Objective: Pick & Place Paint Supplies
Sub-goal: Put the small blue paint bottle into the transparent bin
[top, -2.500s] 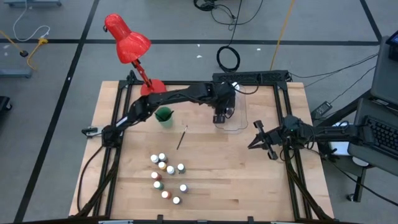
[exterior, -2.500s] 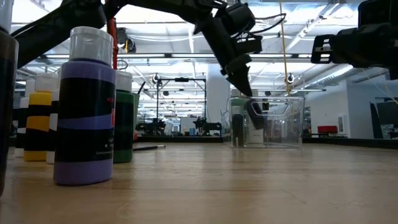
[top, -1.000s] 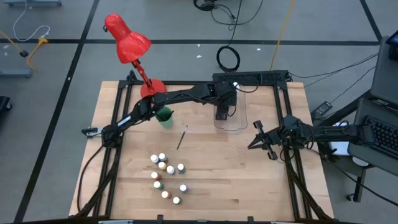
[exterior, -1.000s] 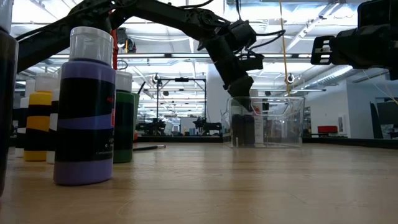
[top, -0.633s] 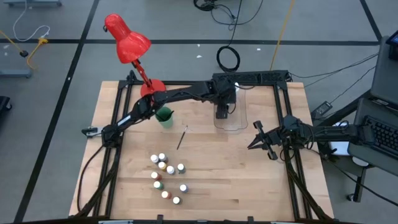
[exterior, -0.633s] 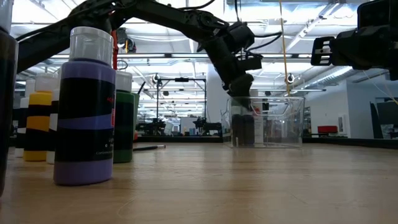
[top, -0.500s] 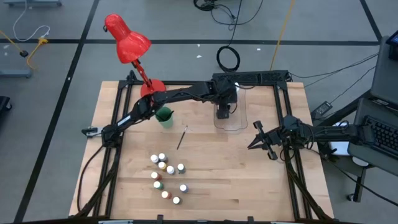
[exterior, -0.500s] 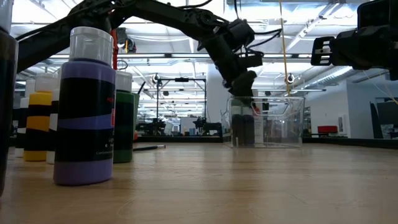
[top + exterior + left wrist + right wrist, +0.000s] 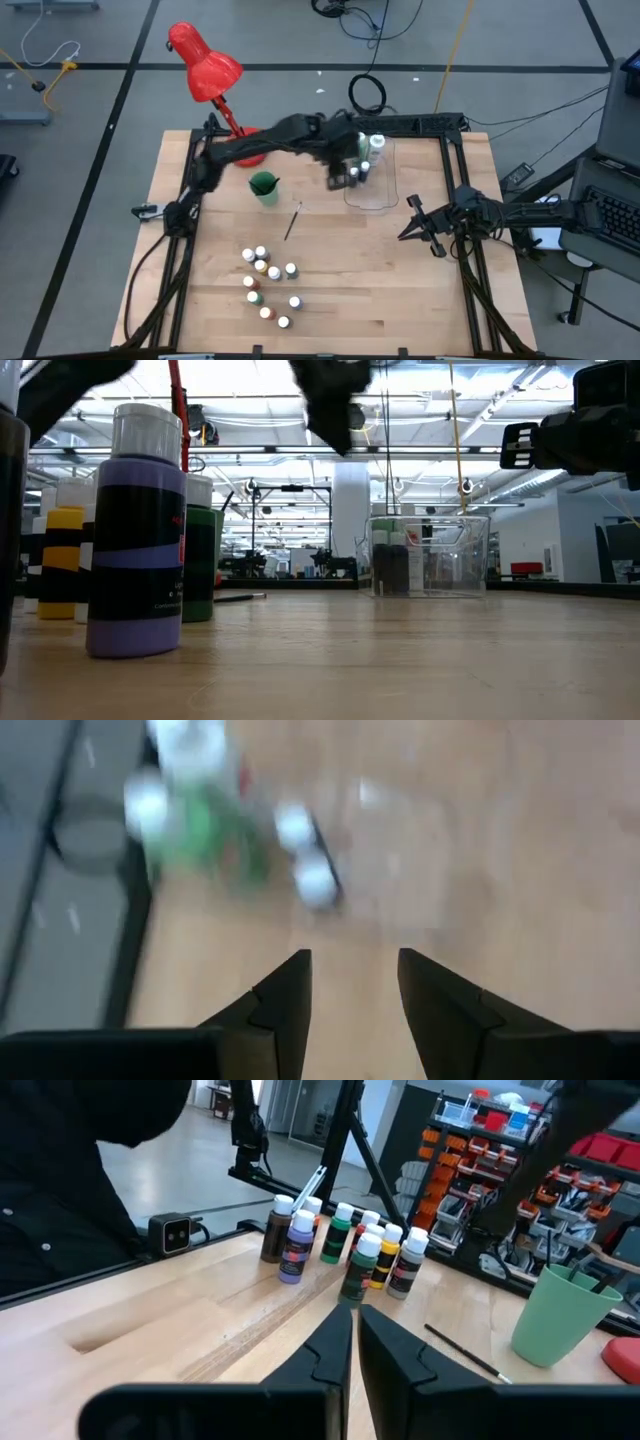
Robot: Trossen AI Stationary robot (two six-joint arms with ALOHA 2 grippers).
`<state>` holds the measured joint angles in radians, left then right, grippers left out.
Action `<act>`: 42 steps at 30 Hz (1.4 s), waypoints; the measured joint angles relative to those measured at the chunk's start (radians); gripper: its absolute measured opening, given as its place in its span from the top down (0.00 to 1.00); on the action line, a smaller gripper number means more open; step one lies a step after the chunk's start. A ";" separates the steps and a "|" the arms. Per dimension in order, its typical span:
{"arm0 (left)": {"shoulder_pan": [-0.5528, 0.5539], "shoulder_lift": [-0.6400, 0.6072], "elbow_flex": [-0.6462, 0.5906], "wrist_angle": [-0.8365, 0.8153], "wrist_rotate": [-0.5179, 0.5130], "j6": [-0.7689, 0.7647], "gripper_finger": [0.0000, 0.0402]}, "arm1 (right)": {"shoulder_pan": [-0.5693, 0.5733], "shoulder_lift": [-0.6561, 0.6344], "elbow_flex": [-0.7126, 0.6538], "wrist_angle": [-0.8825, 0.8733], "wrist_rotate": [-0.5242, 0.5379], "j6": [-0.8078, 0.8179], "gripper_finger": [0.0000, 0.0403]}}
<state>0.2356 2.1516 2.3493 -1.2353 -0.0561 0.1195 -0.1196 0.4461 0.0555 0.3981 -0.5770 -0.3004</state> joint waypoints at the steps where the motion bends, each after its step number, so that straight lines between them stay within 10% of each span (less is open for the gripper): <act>1: -0.017 -0.034 0.000 -0.080 -0.014 -0.044 0.62 | 0.000 0.000 0.000 -0.005 0.000 0.000 0.96; 9: -0.212 -0.399 -0.250 -0.095 -0.302 -0.166 0.80 | 0.000 0.005 0.000 -0.013 0.002 0.042 0.96; 14: -0.318 -0.721 -0.772 0.312 -0.291 -0.139 0.97 | 0.002 0.009 0.000 -0.016 0.004 0.086 0.96; 25: -0.269 -1.333 -1.774 1.234 -0.199 -0.173 0.99 | 0.003 0.032 0.000 -0.020 0.005 0.072 0.96; 32: -0.190 -1.366 -2.002 1.596 -0.066 -0.088 0.99 | 0.003 0.035 0.000 0.048 0.005 0.045 0.96; 42: -0.113 -1.359 -2.104 1.647 -0.150 -0.079 0.97 | 0.003 0.050 0.000 0.056 0.074 -0.002 0.96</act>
<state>0.1222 0.7921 0.2456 0.4117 -0.2061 0.0402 -0.1162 0.4958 0.0555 0.4542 -0.5028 -0.3027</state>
